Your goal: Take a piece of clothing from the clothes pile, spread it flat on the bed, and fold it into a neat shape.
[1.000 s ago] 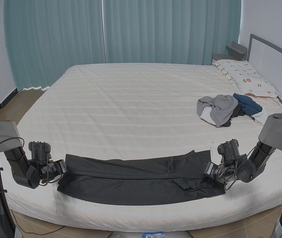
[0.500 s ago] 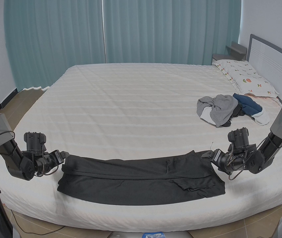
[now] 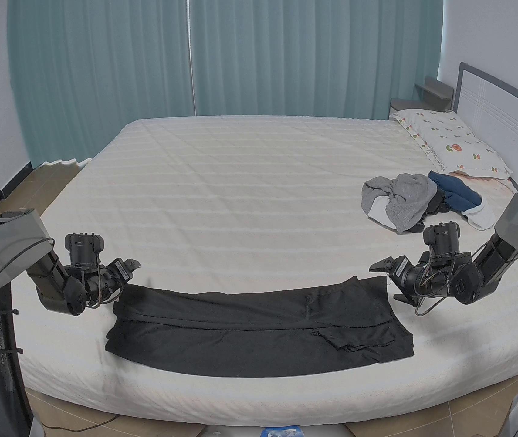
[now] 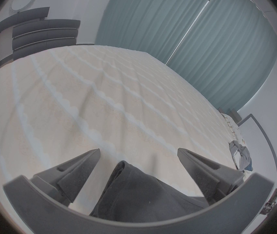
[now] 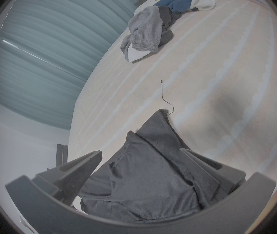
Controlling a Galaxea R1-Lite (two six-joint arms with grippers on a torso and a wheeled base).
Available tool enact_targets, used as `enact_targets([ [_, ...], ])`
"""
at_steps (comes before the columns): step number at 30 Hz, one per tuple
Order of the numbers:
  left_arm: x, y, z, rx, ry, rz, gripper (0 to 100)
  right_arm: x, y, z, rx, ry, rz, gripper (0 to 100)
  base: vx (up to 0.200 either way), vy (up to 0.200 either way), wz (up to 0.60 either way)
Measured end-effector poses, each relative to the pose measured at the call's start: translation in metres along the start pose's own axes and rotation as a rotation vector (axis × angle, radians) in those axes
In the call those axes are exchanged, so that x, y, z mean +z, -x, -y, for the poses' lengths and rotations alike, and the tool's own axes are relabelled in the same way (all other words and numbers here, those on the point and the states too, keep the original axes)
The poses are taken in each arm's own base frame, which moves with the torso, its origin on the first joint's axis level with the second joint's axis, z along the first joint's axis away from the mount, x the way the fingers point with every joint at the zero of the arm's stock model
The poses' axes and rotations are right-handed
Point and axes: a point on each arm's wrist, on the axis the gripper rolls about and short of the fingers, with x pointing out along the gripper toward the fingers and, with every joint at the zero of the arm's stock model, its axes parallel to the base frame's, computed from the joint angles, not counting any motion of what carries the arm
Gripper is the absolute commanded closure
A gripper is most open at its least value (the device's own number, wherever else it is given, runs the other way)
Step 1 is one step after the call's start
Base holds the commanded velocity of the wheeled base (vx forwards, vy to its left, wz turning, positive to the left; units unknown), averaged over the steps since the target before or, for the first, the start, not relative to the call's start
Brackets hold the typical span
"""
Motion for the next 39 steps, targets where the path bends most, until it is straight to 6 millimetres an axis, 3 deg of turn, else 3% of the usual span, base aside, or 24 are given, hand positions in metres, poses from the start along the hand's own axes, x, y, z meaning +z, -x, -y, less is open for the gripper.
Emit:
enact_targets([
  [6,-0.007,-0.017,-0.003,0.011,0.002,-0.01,0,0.007,-0.008,0.007,0.004,-0.018,-0.004,0,0.0,0.0,0.0],
  [7,-0.008,-0.018,-0.004,0.013,0.001,-0.014,100,0.008,-0.009,0.008,0.004,-0.019,-0.002,0,0.0,0.0,0.0],
  [18,-0.013,-0.025,-0.012,0.057,0.076,-0.001,100,0.011,-0.028,0.016,0.012,-0.019,0.02,0,0.0,0.0,0.0],
  [39,-0.011,-0.019,-0.022,0.095,0.116,0.012,100,0.015,-0.055,0.027,0.054,-0.005,0.076,0,0.0,0.0,0.0],
])
